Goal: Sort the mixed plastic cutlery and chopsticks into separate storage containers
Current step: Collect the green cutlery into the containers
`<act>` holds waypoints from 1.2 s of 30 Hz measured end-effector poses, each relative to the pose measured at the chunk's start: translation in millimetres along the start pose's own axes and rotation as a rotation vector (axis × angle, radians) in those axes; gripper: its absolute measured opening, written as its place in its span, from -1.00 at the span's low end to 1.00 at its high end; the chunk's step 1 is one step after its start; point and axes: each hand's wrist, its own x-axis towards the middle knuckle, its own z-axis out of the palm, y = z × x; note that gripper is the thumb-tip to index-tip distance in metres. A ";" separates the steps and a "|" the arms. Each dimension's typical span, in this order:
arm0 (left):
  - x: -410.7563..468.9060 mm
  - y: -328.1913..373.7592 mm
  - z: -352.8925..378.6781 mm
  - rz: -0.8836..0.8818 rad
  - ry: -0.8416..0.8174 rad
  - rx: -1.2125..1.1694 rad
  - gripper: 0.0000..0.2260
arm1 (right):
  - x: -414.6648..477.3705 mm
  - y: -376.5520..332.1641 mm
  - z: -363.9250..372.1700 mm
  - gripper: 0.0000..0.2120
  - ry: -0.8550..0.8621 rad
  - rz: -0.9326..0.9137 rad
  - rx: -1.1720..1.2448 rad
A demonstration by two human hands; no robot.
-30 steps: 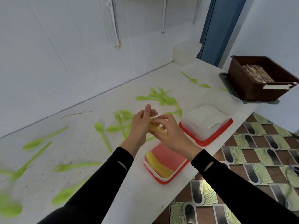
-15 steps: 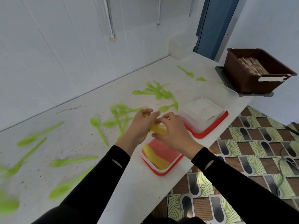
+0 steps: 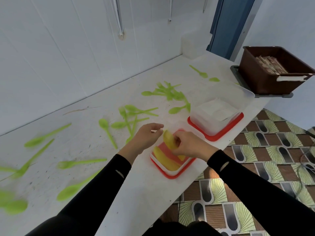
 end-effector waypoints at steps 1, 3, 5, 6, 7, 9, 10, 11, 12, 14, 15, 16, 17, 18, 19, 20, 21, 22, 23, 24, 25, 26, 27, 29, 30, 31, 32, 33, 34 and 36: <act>-1.0 -4.8 -0.7 -0.015 -0.026 0.039 -0.73 | 2.3 1.0 1.6 -0.77 -0.015 -0.008 -0.023; -1.6 -12.2 -0.7 -0.021 -0.040 0.068 -0.75 | 6.6 1.2 3.1 -0.79 -0.071 -0.025 -0.069; -1.1 -16.1 -0.6 -0.017 -0.048 0.068 -0.79 | 11.3 2.1 5.6 -0.82 -0.142 -0.029 -0.071; 0.2 -17.5 -0.8 -0.017 -0.052 0.068 -0.81 | 13.7 2.9 6.5 -0.85 -0.180 -0.027 -0.052; 1.4 -18.6 -1.3 -0.018 -0.054 0.068 -0.83 | 16.2 3.6 6.9 -0.89 -0.224 -0.030 -0.023; 3.0 -19.8 -2.2 -0.019 -0.057 0.072 -0.87 | 19.2 4.4 6.7 -0.92 -0.290 -0.029 0.030; 3.2 -20.0 -2.1 -0.021 -0.057 0.077 -0.88 | 19.9 5.5 6.3 -0.90 -0.307 -0.020 0.059; 3.6 -20.5 -1.7 -0.025 -0.053 0.078 -0.87 | 20.6 6.7 5.3 -0.88 -0.319 -0.007 0.097; 4.0 -20.8 -1.2 -0.027 -0.050 0.077 -0.87 | 21.2 7.7 4.2 -0.86 -0.326 0.006 0.145; 4.6 -20.5 -2.0 -0.028 -0.055 0.065 -0.85 | 21.5 7.7 0.4 -0.82 -0.335 0.033 0.226; 4.4 -19.4 -3.9 -0.029 -0.070 0.066 -0.85 | 21.9 6.9 -1.7 -0.81 -0.338 0.040 0.237; 4.0 -18.0 -6.8 -0.034 -0.097 0.074 -0.84 | 22.4 6.4 -4.3 -0.82 -0.332 0.040 0.227; 4.5 -15.4 -10.0 -0.044 -0.132 0.083 -0.84 | 24.3 5.8 -8.9 -0.84 -0.319 0.035 0.198; 6.1 -11.8 -13.5 -0.056 -0.166 0.090 -0.83 | 26.9 5.3 -15.0 -0.85 -0.295 0.026 0.173; 7.2 -7.4 -16.8 -0.066 -0.187 0.089 -0.83 | 29.3 4.4 -21.5 -0.86 -0.270 0.018 0.168; 10.4 -2.3 -20.0 -0.073 -0.185 0.081 -0.82 | 32.7 3.4 -30.5 -0.86 -0.254 0.002 0.184; 14.8 4.0 -23.5 -0.074 -0.171 0.067 -0.82 | 36.4 1.8 -41.4 -0.84 -0.248 -0.017 0.214; 19.0 10.9 -26.5 -0.066 -0.153 0.060 -0.81 | 39.0 -0.9 -52.5 -0.82 -0.248 -0.044 0.248; 25.2 21.0 -29.7 -0.047 -0.135 0.059 -0.80 | 43.9 -3.8 -66.8 -0.80 -0.248 -0.082 0.274; 29.8 31.4 -31.7 -0.022 -0.122 0.066 -0.79 | 48.0 -6.4 -79.4 -0.78 -0.242 -0.120 0.296; 37.7 45.2 -33.3 0.007 -0.101 0.076 -0.79 | 55.1 -8.8 -95.7 -0.78 -0.228 -0.158 0.308; 44.4 58.1 -34.2 0.035 -0.083 0.087 -0.80 | 61.3 -10.6 -109.8 -0.79 -0.204 -0.187 0.321; 50.5 72.4 -34.0 0.064 -0.062 0.094 -0.81 | 68.0 -11.5 -124.2 -0.80 -0.175 -0.212 0.340; 69.6 105.6 -33.4 0.125 -0.006 0.106 -0.85 | 85.4 -11.4 -158.1 -0.83 -0.109 -0.280 0.375; 78.2 122.2 -33.4 0.162 0.031 0.113 -0.86 | 91.9 -11.3 -173.9 -0.84 -0.072 -0.307 0.396; 89.2 142.4 -32.2 0.205 0.077 0.120 -0.85 | 98.6 -9.1 -194.2 -0.84 -0.033 -0.338 0.411; 101.1 163.1 -31.2 0.249 0.122 0.125 -0.84 | 105.0 -7.5 -216.0 -0.84 0.009 -0.366 0.427; 109.9 181.0 -29.7 0.293 0.162 0.136 -0.83 | 109.1 -5.9 -234.0 -0.84 0.051 -0.391 0.444; 124.0 205.2 -28.0 0.336 0.200 0.154 -0.82 | 116.2 -3.6 -259.6 -0.84 0.096 -0.422 0.454; 148.7 246.0 -22.4 0.414 0.250 0.192 -0.82 | 127.8 1.9 -304.8 -0.85 0.175 -0.477 0.483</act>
